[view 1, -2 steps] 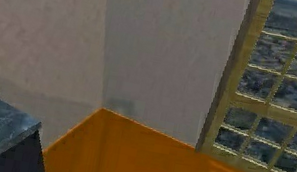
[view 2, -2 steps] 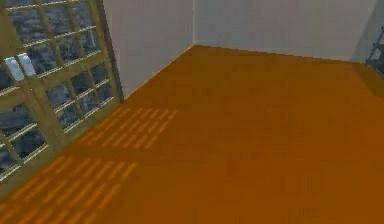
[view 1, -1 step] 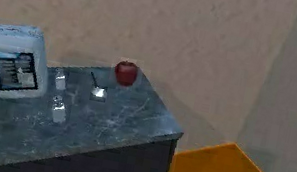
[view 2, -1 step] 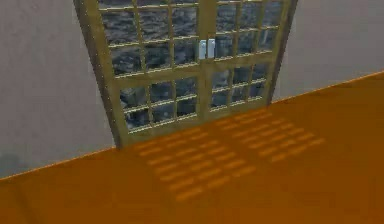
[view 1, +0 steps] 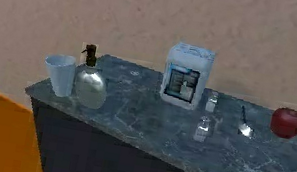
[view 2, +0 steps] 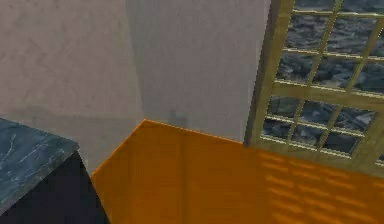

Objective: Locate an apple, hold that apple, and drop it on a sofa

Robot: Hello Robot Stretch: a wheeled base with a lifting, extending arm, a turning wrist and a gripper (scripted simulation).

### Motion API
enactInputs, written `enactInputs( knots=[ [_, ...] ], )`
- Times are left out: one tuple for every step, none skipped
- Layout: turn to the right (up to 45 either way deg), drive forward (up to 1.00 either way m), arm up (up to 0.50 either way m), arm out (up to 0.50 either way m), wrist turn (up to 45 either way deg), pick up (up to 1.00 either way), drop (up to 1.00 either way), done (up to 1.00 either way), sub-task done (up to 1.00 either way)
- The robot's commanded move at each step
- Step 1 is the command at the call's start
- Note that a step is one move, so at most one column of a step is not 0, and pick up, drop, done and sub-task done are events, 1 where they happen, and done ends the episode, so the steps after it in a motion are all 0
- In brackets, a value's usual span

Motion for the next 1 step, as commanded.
enactInputs(
  knots=[
    [-45.0,0.00,0.00,0.00,0.0,0.00,0.00,0.00,0.00]
  ],
)
